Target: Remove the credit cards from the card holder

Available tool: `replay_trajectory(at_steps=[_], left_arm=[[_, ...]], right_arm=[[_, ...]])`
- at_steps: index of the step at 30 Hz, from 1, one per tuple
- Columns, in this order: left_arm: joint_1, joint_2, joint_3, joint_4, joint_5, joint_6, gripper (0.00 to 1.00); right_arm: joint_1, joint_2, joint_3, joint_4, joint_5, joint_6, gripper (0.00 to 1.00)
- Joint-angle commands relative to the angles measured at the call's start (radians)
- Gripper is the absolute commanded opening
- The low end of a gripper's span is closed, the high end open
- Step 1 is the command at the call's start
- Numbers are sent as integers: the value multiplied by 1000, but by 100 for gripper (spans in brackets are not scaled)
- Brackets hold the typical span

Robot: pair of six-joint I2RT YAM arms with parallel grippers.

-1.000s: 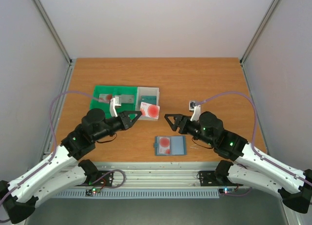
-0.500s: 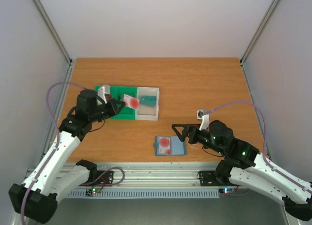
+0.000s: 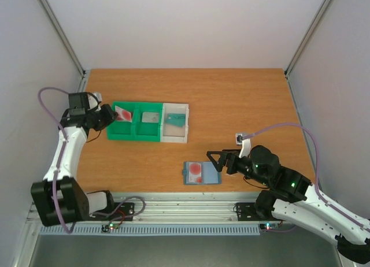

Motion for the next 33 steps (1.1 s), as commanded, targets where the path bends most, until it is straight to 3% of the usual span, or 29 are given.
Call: replay_trajectory(at_steps=[1,11,17,26,33], left_arm=[[11,116,93,-44,-67,119,0],[11,348,228,2,-143,108,0],[11,466,254,66,-43,120,1],[10,568,253,141,-51,120,0],[9,614,264,154,-67,126,11]], right_arm=[[2,6,2,-14,15,-29,98],[2,63,30,14,33,-47,99],[2,81,30,27,54,-49,99],[2,90,36,19,80,-54,98],[2,87,42,-9,105,-45,98]])
